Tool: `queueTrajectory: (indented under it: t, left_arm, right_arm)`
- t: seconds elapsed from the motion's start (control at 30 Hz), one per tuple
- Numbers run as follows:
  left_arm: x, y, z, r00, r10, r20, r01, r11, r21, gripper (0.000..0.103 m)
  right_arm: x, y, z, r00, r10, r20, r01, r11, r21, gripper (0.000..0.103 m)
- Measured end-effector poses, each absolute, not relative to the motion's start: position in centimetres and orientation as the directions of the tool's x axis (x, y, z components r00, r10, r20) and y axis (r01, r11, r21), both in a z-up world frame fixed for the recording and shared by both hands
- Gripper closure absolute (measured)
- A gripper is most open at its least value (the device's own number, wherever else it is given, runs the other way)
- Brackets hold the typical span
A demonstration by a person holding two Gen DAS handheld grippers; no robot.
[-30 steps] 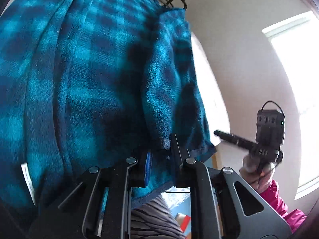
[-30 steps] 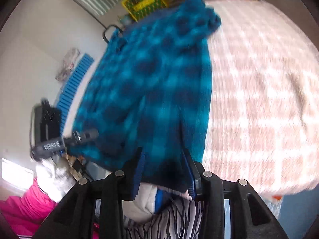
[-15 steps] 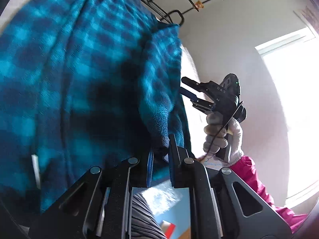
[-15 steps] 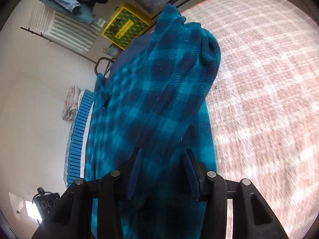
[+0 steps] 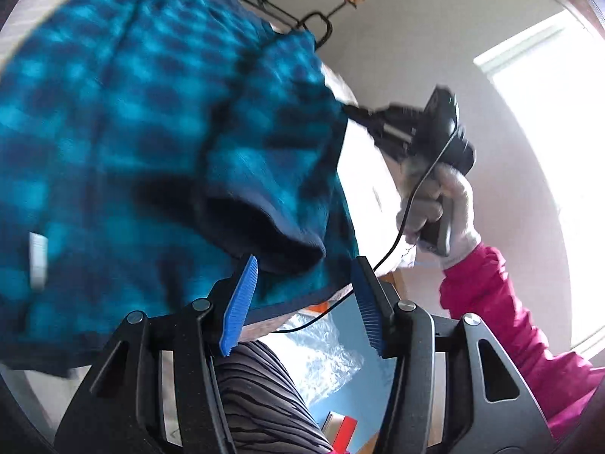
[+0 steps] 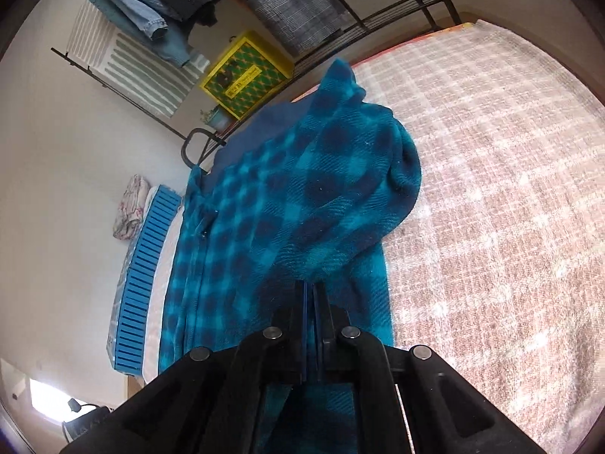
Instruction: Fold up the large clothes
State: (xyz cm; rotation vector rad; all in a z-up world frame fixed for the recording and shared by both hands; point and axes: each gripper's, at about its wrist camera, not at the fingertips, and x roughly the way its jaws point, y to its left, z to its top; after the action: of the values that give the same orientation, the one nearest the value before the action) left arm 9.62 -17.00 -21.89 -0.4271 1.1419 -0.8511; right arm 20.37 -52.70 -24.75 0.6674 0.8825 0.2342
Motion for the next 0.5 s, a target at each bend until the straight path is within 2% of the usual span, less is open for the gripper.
queueTrajectory:
  t: [0.17, 0.2, 0.23, 0.33, 0.5]
  left_arm:
    - [10.4, -21.0, -22.9, 0.178, -0.748, -0.639, 0.392, 0.650, -0.651, 0.053]
    - [10.7, -21.3, -23.4, 0.172, -0.756, -0.632, 0.385, 0.642, -0.663, 0.064]
    - [11.0, -21.7, -23.7, 0.152, -0.762, -0.630, 0.374, 0.634, -0.677, 0.100]
    - [10.8, -22.0, -23.2, 0.128, -0.801, -0.585, 0.353, 0.588, -0.728, 0.101]
    - [9.0, -23.2, -20.0, 0.121, -0.836, -0.536, 0.440, 0.529, -0.726, 0.101]
  right_arm:
    - [20.5, -52.7, -25.6, 0.600, 0.437, -0.670, 0.082, 0.800, 0.595, 0.102]
    - [20.6, -52.6, -25.9, 0.596, 0.436, -0.675, 0.085, 0.801, 0.593, 0.102]
    - [20.5, -52.7, -26.0, 0.593, 0.432, -0.680, 0.089, 0.804, 0.588, 0.102]
    - [20.5, -52.8, -25.8, 0.591, 0.422, -0.687, 0.088, 0.813, 0.575, 0.102]
    - [20.4, -52.9, -23.7, 0.594, 0.397, -0.700, 0.043, 0.852, 0.521, 0.102]
